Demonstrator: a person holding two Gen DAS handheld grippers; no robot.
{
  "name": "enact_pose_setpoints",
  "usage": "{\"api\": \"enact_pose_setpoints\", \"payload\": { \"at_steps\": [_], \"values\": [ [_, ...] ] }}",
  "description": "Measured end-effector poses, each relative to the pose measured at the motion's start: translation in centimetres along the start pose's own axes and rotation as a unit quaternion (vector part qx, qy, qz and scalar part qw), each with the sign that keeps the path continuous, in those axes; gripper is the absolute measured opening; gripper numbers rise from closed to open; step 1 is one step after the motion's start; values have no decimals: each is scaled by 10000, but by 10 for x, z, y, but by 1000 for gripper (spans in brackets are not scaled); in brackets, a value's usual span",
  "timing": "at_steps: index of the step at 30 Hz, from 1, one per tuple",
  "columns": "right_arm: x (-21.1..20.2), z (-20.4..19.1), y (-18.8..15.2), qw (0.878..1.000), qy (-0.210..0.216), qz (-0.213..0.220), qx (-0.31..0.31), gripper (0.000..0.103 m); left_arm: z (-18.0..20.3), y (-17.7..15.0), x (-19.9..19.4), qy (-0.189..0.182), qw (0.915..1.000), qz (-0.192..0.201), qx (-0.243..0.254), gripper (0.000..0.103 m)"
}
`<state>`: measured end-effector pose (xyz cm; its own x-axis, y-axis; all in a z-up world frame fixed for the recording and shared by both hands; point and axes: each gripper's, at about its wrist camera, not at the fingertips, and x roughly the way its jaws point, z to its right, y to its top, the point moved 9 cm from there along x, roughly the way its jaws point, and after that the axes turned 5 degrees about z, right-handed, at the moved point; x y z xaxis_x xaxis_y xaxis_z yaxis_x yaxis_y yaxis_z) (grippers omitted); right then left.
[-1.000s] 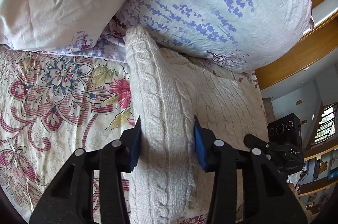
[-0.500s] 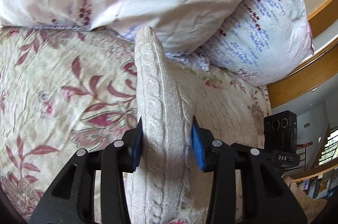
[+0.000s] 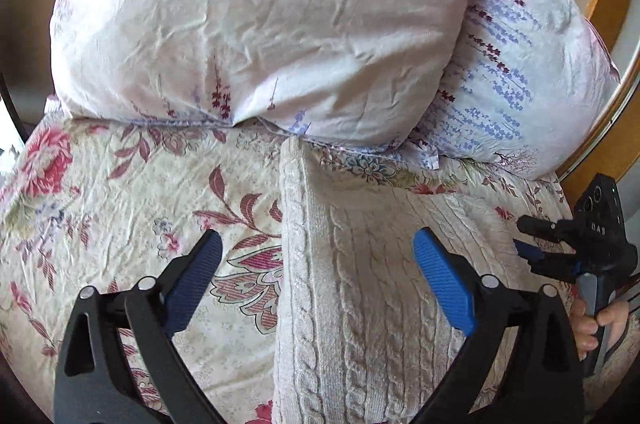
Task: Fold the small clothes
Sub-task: 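Lift the held end and fold it back onto the sweater with the right gripper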
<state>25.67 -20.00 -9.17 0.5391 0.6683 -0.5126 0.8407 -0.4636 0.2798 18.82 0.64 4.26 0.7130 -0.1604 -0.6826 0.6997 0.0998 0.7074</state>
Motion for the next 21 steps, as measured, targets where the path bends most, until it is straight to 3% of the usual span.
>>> {"api": "enact_pose_setpoints", "payload": {
  "at_steps": [3,4,5,6,7,11,14,17,21],
  "values": [
    [24,-6,3,9996,-129,-230,-100,53,23,0,-3,-31,9984,60,556,101],
    [25,-1,7,9993,-126,-325,-153,46,29,-3,-2,-58,9978,26,665,101],
    [34,-6,6,9988,-105,-413,-225,24,37,-3,2,-83,9973,-18,728,101],
    [40,-10,3,9987,-118,-393,-314,12,40,-5,5,-128,9971,-72,748,101],
    [41,-17,7,9989,-59,-257,-398,10,42,-7,7,-168,9971,-126,738,101],
    [24,-39,18,9959,-173,290,-842,9,47,-10,14,-170,9967,-212,770,101],
    [18,-33,26,9891,-692,488,-1201,9,47,-11,18,-145,9963,-261,810,101],
    [41,0,25,9874,-1223,202,-983,9,45,-13,27,-130,9959,-370,815,101],
    [40,11,22,9920,-1067,57,-674,17,43,-22,33,-93,9948,-526,866,101]
  ]
}}
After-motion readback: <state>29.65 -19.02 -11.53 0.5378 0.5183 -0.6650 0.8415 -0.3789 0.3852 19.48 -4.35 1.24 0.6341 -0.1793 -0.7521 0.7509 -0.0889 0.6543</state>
